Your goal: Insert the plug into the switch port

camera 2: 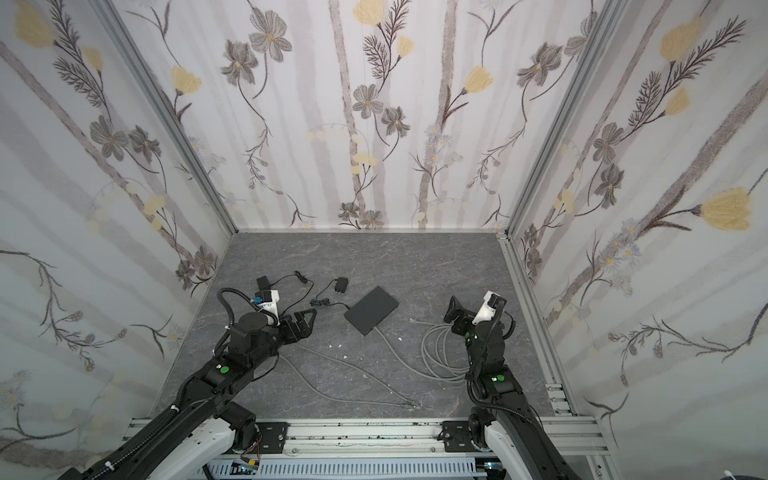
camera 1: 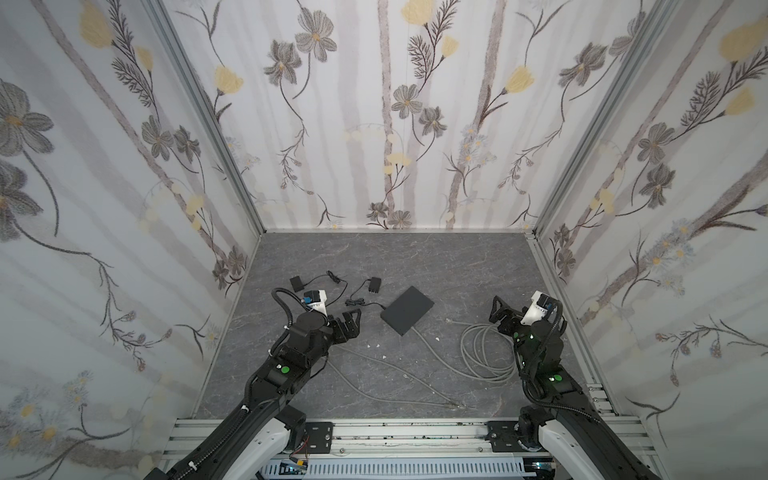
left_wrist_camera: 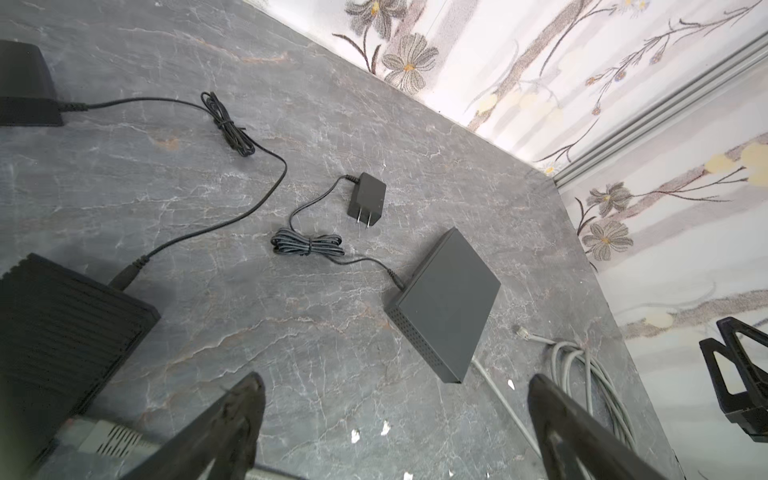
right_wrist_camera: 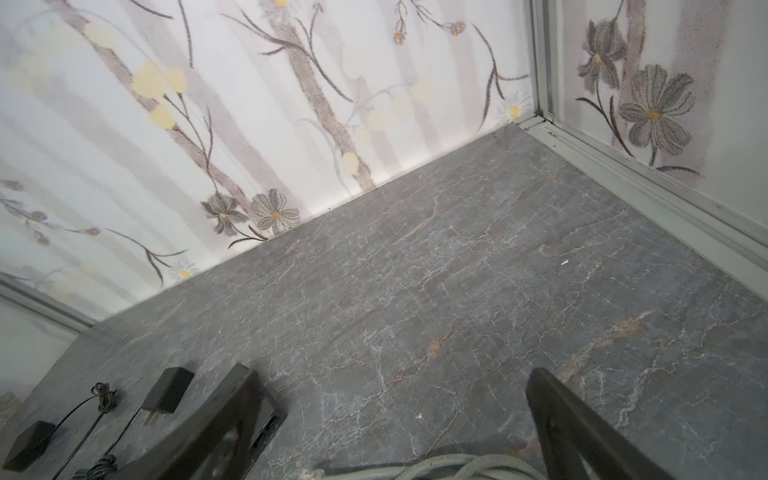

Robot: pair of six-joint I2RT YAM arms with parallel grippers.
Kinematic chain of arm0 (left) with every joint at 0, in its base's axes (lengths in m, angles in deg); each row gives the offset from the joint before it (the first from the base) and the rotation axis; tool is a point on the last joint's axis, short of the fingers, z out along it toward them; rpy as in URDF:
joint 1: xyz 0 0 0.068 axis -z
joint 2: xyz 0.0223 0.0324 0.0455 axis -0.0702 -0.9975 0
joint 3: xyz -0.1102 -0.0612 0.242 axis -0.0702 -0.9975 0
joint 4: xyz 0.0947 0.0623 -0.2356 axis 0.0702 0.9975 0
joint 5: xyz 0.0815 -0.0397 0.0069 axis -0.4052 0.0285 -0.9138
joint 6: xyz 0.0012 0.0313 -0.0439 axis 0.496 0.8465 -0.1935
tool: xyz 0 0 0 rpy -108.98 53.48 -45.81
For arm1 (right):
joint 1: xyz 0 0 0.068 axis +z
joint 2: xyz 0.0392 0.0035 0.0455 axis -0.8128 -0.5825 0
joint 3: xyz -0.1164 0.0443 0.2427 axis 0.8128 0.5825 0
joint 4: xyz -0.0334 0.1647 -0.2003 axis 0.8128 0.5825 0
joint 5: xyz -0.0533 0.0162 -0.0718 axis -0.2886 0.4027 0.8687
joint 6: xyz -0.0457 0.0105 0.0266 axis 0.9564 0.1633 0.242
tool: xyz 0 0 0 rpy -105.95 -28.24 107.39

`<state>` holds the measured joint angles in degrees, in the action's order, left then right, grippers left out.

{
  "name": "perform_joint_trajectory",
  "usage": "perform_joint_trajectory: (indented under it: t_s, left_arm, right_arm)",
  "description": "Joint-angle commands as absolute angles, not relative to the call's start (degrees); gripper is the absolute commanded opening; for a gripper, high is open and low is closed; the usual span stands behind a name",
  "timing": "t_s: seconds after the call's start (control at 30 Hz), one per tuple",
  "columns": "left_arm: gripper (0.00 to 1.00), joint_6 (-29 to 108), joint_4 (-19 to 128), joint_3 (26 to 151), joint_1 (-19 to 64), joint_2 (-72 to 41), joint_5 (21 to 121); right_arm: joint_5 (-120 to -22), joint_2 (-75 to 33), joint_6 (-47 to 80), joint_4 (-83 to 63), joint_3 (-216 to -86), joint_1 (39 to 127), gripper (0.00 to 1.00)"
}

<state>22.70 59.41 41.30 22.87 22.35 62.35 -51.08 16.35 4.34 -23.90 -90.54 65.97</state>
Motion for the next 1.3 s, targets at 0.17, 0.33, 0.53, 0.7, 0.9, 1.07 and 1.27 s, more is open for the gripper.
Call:
perform_joint_trajectory:
  t_s: [0.17, 0.33, 0.53, 0.7, 0.9, 1.07, 1.27]
  left_arm:
    - [1.00, 18.46, 63.80, 47.09, 22.78, 16.28, 60.23]
    - [1.00, 18.91, 64.91, 46.66, 22.72, 17.76, 60.78]
    - [1.00, 20.41, 64.85, 45.43, 22.73, 20.87, 59.31]
    - [1.00, 22.05, 65.33, 44.40, 22.58, 22.23, 58.08]
    - [1.00, 21.90, 62.73, 41.71, 22.52, 24.69, 59.73]
    - [1.00, 25.09, 61.45, 40.33, 22.50, 26.11, 60.60]
    - [1.00, 33.34, 56.41, 38.78, 21.82, 24.95, 54.80]
  right_arm:
    - [-69.58, 1.64, -20.53, -18.03, -90.75, 65.01, 1.00]
    - [-70.72, 0.39, -27.78, -22.64, -87.32, 64.92, 1.00]
    - [-72.90, -9.80, -25.70, -29.63, -90.45, 64.24, 1.00]
    - [-70.97, -21.04, -20.73, -35.06, -97.56, 62.36, 1.00]
    - [-71.19, -30.50, -17.21, -32.07, -107.69, 58.69, 1.00]
    - [-72.82, -26.07, -13.61, -25.85, -106.56, 58.77, 1.00]
    - [-66.00, -7.90, 6.87, -26.61, -98.94, 58.60, 1.00]
